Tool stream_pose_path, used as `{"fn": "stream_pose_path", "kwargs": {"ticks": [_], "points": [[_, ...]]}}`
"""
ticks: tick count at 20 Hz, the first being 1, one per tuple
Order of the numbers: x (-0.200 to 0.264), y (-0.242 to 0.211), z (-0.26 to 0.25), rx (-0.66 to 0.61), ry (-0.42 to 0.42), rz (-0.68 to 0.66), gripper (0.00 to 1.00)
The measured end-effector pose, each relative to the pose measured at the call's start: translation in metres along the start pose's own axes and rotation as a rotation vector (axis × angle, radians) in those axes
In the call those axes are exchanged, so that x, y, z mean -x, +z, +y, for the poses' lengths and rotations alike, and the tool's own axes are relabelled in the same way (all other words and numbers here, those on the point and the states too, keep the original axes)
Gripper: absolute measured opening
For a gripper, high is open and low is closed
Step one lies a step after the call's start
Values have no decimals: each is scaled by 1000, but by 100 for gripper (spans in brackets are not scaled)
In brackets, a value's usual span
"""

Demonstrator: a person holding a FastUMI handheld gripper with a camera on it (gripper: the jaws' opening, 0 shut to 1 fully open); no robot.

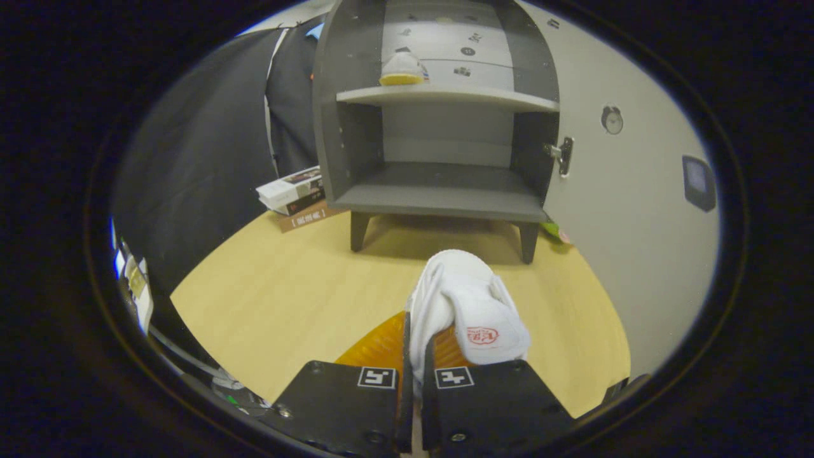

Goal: Open the shoe cabinet door, grab the shoes and put them into the shoe cabinet, then close the shoe cabinet door.

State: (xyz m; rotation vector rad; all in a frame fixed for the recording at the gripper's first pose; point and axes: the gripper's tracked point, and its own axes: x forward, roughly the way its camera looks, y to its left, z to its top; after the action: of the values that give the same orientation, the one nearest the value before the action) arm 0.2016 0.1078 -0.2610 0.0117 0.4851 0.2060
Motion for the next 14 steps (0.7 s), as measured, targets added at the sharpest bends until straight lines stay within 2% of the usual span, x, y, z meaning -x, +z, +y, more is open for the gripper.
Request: {"fn": "stream_pose_path", "kwargs": {"ticks": [3, 8, 14], "points": [[13, 56, -1, -52, 10, -32, 9], [32, 162, -2, -16, -21, -129, 9], [23, 274, -9, 48, -49, -208, 9]]}}
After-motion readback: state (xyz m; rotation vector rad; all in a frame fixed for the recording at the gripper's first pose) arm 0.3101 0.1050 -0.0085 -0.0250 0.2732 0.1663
